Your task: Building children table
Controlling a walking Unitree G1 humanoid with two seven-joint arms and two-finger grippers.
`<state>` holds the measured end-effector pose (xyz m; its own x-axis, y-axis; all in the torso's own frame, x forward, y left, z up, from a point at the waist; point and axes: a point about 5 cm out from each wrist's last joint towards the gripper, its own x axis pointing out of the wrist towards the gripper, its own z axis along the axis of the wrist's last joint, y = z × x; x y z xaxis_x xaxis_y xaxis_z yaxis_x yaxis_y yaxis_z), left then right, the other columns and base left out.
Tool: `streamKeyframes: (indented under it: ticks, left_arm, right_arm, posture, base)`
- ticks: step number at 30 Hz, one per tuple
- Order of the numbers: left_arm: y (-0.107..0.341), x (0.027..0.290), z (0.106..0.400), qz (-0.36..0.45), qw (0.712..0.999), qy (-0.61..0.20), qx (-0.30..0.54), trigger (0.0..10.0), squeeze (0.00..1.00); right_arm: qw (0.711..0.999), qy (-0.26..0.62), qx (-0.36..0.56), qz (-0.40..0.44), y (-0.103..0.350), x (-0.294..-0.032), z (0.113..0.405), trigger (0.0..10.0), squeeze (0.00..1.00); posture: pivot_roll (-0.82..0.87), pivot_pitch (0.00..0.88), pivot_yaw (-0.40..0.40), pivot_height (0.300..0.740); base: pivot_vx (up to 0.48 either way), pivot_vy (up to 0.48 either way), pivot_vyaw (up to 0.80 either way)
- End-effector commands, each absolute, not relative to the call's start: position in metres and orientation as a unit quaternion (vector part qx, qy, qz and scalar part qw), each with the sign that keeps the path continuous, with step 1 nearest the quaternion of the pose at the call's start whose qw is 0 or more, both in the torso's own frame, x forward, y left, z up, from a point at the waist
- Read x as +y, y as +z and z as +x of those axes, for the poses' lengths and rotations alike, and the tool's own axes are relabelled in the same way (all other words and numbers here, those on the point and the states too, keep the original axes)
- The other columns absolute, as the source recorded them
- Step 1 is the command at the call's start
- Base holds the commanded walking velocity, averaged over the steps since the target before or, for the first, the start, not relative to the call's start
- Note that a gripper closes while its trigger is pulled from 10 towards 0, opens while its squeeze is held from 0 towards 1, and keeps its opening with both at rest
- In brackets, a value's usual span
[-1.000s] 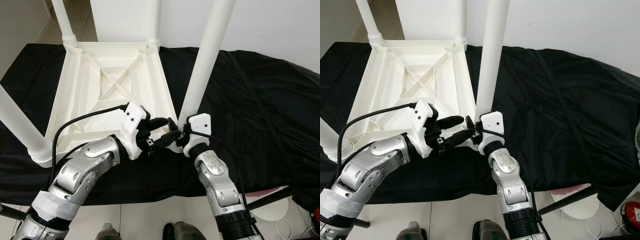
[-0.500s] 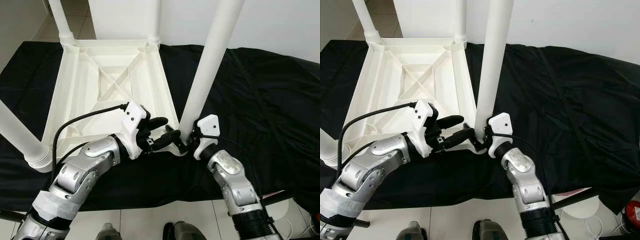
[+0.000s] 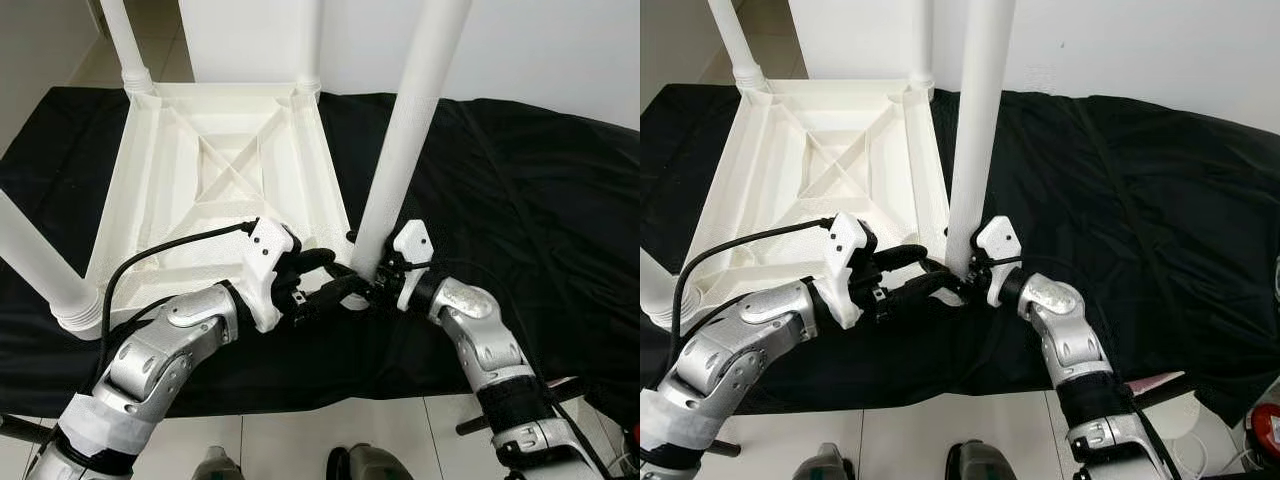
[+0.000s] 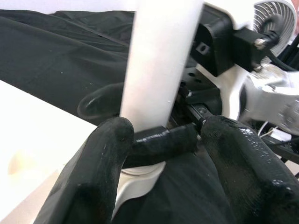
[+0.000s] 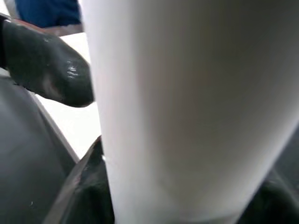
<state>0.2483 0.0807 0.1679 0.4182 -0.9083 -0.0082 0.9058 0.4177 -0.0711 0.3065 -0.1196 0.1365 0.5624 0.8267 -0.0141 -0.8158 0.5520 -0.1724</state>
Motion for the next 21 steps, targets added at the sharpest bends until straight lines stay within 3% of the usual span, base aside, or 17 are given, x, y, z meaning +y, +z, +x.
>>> streamKeyframes:
  ticks: [1,10,11,21]
  left_arm:
    - [0.169,0.079,0.241,-0.025,0.815,-0.578,0.025,10.0,0.00]
    - [0.166,0.080,0.242,-0.027,0.824,-0.565,0.024,10.0,0.00]
    - [0.167,0.081,0.246,-0.029,0.828,-0.560,0.019,10.0,0.00]
    - [0.169,0.079,0.251,-0.030,0.832,-0.553,0.011,10.0,0.00]
  right_arm:
    - [0.872,0.481,-0.026,-0.083,0.132,-0.117,0.306,0.0,0.00]
    - [0.888,0.455,-0.028,-0.061,0.128,-0.123,0.303,0.0,0.00]
    - [0.905,0.420,-0.035,-0.057,0.126,-0.121,0.300,0.0,0.00]
    - [0.949,0.311,-0.050,-0.018,0.129,-0.111,0.290,0.0,0.00]
  posture:
    - [0.08,0.027,-0.039,0.740]
    - [0.08,0.031,-0.054,0.740]
    - [0.07,0.032,-0.061,0.740]
    - [0.06,0.026,-0.063,0.740]
  base:
    - [0.000,0.000,0.00]
    - [0.000,0.000,0.00]
    - [0.000,0.000,0.00]
    - [0.000,0.000,0.00]
